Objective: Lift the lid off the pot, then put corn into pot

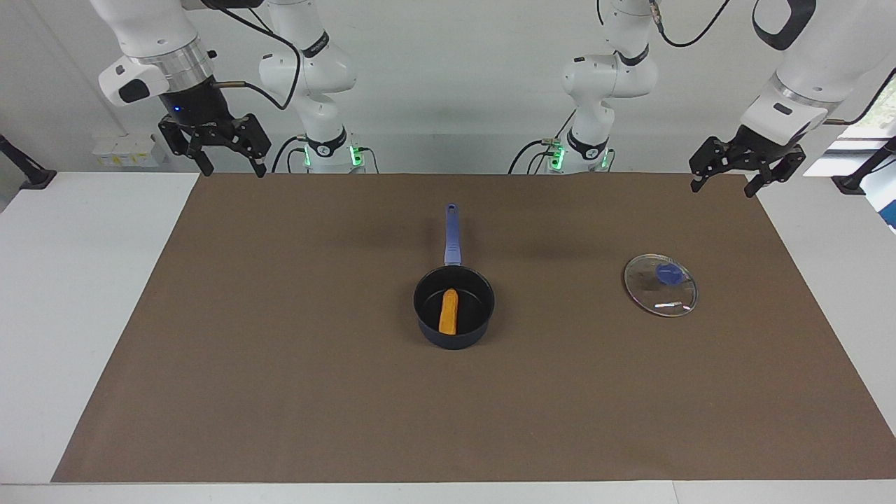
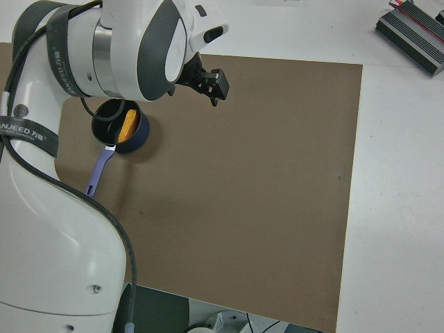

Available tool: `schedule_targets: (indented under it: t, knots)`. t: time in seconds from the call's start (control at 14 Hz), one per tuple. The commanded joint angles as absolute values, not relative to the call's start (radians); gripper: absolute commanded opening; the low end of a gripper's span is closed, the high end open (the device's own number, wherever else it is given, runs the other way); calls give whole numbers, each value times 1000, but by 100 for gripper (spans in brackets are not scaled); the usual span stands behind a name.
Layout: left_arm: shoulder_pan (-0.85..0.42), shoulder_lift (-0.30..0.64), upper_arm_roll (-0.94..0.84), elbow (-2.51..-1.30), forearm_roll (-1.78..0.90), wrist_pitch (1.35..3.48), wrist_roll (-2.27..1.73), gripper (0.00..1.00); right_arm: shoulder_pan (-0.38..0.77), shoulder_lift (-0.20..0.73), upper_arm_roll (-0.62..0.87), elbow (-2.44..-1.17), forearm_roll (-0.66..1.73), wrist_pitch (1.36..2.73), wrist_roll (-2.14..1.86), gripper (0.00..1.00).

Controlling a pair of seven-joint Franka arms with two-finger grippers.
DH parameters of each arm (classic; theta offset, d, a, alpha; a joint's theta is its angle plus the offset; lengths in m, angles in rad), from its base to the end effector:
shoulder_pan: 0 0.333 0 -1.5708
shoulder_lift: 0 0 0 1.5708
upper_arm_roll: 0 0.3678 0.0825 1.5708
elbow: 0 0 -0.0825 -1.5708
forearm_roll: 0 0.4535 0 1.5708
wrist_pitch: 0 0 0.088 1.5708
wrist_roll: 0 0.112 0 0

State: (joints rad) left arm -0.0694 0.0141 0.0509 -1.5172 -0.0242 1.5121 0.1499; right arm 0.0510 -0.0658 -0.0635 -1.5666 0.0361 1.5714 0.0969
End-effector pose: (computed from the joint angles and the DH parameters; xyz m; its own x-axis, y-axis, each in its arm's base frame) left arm 0.6232 -0.0146 0.6863 0.9855 -0.1690 -0.0154 -0.1685 -0.9854 0.0261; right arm 0.6005 -0.0050 0.7139 0.9918 -0.1093 0.0662 -0.1063 -0.9932 -0.0468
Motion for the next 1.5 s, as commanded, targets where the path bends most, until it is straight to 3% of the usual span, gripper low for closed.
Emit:
schedule_targets:
  t: [0.0,0.36,1.43]
  knots:
    - [-66,17,52,-1502,-8,1485,158,100,44,-58,-61,-1549,2,1554,63,100]
    - [-63,37,52,-1424,-14,1369,152,100,44,-52,-58,-1549,-11,1549,61,100]
    - [-66,35,52,-1425,-3,1376,150,100,51,-64,-58,-1552,20,1551,69,100]
